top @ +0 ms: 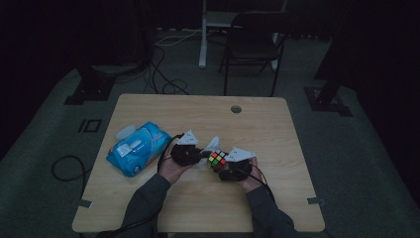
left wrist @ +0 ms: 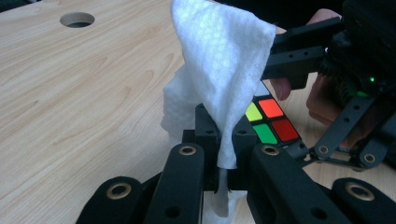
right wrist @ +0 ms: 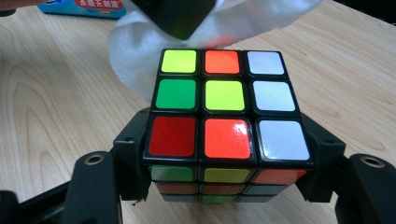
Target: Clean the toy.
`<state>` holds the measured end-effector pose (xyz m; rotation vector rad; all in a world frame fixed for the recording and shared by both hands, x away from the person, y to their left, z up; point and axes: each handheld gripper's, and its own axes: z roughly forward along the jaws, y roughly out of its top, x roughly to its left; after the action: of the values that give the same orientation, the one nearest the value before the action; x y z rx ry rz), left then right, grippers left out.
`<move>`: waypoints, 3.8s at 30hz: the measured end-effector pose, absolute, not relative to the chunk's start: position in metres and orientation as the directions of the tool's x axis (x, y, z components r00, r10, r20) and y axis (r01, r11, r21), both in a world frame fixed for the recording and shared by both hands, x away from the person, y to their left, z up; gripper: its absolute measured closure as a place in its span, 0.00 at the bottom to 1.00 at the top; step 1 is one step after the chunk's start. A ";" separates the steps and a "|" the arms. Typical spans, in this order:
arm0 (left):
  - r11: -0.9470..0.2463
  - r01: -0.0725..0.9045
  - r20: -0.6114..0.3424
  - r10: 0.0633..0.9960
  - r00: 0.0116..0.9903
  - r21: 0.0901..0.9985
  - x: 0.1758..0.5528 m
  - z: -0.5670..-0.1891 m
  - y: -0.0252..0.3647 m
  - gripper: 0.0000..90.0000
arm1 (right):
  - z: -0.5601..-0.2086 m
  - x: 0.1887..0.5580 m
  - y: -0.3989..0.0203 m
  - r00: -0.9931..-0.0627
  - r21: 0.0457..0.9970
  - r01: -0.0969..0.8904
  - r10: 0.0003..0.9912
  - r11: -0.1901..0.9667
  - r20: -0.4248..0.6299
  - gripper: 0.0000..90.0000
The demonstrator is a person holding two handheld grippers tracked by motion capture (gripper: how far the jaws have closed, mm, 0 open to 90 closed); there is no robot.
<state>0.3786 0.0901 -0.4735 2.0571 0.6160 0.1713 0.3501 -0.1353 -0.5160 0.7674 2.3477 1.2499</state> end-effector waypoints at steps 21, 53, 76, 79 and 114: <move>-0.423 0.403 -0.162 0.500 0.851 0.812 0.392 -0.484 0.090 0.97 | -0.513 0.345 -0.129 -0.809 0.848 0.255 0.583 0.464 -0.075 0.38; -0.502 0.406 -0.123 0.504 0.855 0.763 0.362 -0.510 0.100 0.97 | -0.510 0.350 -0.137 -0.771 0.853 0.282 0.632 0.440 -0.071 0.38; -0.513 0.292 -0.055 0.427 0.903 0.807 0.345 -0.480 0.085 0.97 | -0.513 0.350 -0.134 -0.771 0.841 0.295 0.633 0.453 -0.070 0.38; -0.521 0.295 -0.054 0.429 0.902 0.801 0.347 -0.483 0.084 0.97 | -0.513 0.350 -0.135 -0.769 0.841 0.294 0.635 0.454 -0.074 0.38; -0.599 0.362 -0.070 0.454 0.888 0.714 0.357 -0.511 0.079 0.97 | -0.510 0.350 -0.136 -0.759 0.850 0.294 0.647 0.438 -0.070 0.38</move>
<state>0.3571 0.0786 -0.5107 2.2726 0.5822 0.1516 0.3498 -0.1359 -0.5102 0.7986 2.3085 1.2514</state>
